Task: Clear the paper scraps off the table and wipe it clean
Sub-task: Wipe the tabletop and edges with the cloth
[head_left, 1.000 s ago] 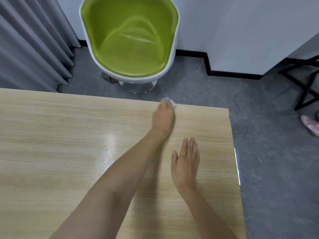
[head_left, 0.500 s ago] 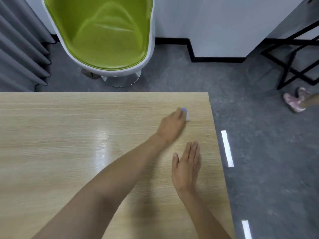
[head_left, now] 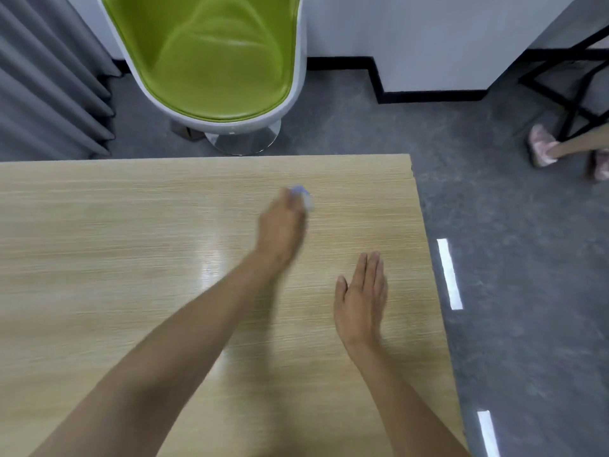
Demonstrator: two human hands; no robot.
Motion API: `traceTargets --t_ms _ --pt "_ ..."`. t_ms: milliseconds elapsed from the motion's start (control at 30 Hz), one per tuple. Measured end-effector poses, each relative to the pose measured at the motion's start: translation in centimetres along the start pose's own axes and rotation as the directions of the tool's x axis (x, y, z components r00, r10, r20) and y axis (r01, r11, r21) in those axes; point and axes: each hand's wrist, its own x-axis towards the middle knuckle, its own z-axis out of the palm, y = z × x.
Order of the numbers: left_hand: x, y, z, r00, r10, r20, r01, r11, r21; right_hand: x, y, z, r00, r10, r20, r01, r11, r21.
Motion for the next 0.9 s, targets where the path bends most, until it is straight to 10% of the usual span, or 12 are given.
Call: traceTargets --t_ms 100,200,300,400,533,667,800,900 --pt "-4.6 1.6 1.6 0.870 0.436 0.232 -0.437 0.898 -0.048 0.1 0.0 -0.1 1.000 0.013 -0.005 -0.013 1.000 0.015" --pt "-2.9 -5.2 -1.1 0.794 0.585 0.165 -0.604 0.788 0.119 -0.3 -0.7 0.0 0.999 0.017 -0.029 -0.017 1.000 0.000" --pt "-0.5 -11.5 -5.6 0.996 0.019 -0.086 -0.014 0.998 0.056 -1.2 -2.0 0.5 1.000 -0.009 0.024 0.009 1.000 0.004" --pt "-0.6 -9.6 -6.0 0.859 -0.475 -0.191 0.419 0.867 -0.268 -2.4 -2.8 1.1 0.998 -0.043 0.046 0.042 0.999 0.023" --pt "-8.3 -1.8 -1.7 0.998 0.062 0.031 -0.057 0.988 -0.145 -3.3 -2.6 1.2 0.998 -0.056 0.029 0.055 0.998 0.006" --pt "-9.9 -7.2 -1.6 0.849 0.497 0.177 -0.509 0.860 0.028 -3.0 -2.2 1.1 0.997 -0.077 0.029 0.077 0.997 0.000" --pt "-5.2 -16.0 -7.2 0.993 -0.005 -0.114 0.023 0.988 0.154 -3.0 -2.5 1.2 0.997 -0.067 0.029 0.067 0.998 -0.018" --pt "-4.6 -15.9 -8.2 0.881 -0.367 -0.299 0.393 0.919 0.031 -3.2 -2.3 1.2 0.996 -0.089 0.032 0.090 0.995 -0.037"
